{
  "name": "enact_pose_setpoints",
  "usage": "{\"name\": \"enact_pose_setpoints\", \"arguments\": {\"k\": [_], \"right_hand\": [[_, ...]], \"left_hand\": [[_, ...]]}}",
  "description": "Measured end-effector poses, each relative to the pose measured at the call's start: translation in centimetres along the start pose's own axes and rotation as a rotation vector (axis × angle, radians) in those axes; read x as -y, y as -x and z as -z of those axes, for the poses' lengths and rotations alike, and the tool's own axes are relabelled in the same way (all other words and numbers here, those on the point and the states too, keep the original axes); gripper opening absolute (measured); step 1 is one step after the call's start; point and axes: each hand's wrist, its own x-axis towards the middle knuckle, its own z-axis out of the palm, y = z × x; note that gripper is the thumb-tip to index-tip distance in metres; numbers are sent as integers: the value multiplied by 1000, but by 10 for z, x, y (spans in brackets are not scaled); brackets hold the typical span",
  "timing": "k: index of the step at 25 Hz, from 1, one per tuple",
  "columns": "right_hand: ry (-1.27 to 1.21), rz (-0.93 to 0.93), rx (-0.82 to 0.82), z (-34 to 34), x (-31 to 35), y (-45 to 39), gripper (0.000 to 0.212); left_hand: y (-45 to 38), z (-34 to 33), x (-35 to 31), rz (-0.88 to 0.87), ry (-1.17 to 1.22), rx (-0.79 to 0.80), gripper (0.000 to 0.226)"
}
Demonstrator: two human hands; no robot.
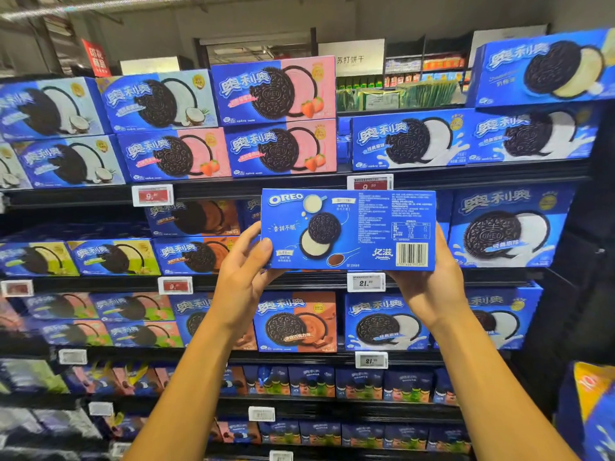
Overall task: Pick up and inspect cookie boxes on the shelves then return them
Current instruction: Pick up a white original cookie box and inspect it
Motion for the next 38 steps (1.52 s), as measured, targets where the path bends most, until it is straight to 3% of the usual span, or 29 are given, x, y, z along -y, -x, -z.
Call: {"name": "enact_pose_setpoints", "arguments": {"k": [4,8,12,17,21,23,25,29,32,38], "right_hand": [[12,-20,72,2,-2,6,49],[79,-34,126,6,-8,15,54],[157,-87,13,5,-28,21,46],[131,-156,-63,9,-44,28,41],[83,-190,-40,9,-51,29,41],[56,-185,-27,6,-56,29,37],[10,-199,-84,3,-67,29,39],[-129,-384,-240,-3,-110,31,46],[-87,-493,-322,-15,-140,32,46],[-14,-547,-390,-40,-170,33,35]], "left_hand": [[7,4,6,21,-4,-4,41],[16,12,13,99,-20,-28,47],[29,17,18,186,-134,-42,32],[40,25,23,271,-165,-101,34],[45,34,24,234,-183,-152,33],[48,34,19,197,-147,-166,45],[51,29,12,167,-134,-181,54],[57,15,-1,124,-152,-115,43],[57,7,-8,91,-247,-22,46],[62,15,-11,98,-328,-76,61]]}}
